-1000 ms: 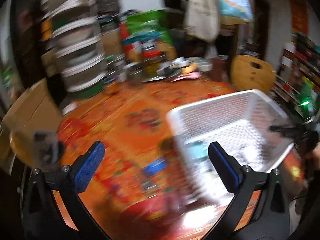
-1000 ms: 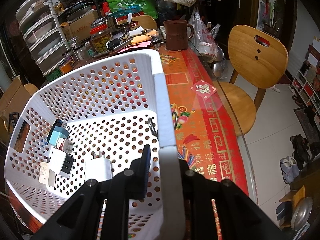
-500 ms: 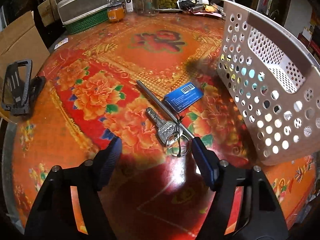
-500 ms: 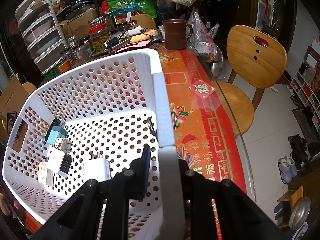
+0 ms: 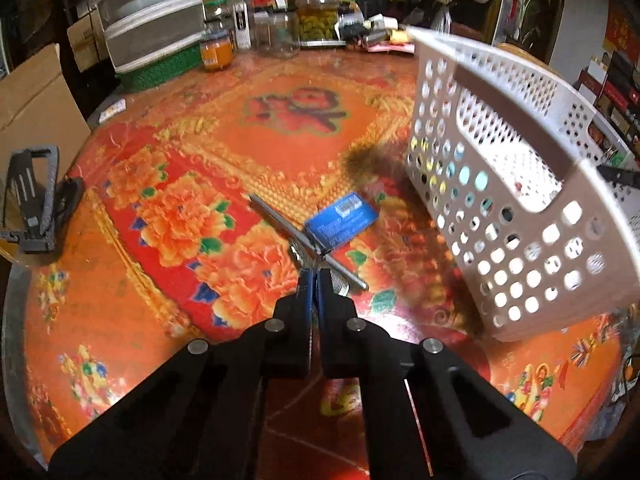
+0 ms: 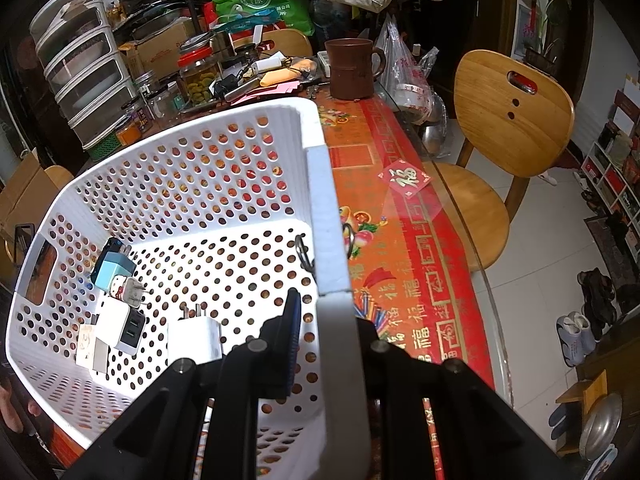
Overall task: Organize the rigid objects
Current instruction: 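Carry the keys over the basket and release them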
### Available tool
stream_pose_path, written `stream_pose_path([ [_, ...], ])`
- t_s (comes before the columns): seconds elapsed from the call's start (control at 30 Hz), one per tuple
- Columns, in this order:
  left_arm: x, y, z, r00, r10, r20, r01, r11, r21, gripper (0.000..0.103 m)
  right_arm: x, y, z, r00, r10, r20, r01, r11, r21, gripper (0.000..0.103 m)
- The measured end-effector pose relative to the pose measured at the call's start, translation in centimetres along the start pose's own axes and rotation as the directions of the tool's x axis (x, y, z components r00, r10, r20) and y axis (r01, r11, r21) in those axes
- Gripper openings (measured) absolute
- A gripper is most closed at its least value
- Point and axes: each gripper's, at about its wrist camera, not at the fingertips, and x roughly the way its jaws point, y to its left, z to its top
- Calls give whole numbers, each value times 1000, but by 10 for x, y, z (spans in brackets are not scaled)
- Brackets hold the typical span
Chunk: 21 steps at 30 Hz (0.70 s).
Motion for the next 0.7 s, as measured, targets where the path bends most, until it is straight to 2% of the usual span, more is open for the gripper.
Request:
stream_pose_path([
  [0.27,-43,11,13,996,-11,94,14,1000,-23,1,0,0,0,1000,0,0,0,1000,0,15],
  [0.5,-83,20,31,982,-25,188,33,999,-38,1,0,0,0,1000,1,0,-1,1000,1,15],
  [0.7,-106,21,45,974,-12,226,20,999,-33,1,0,0,0,1000,0,0,0,1000,1,15],
])
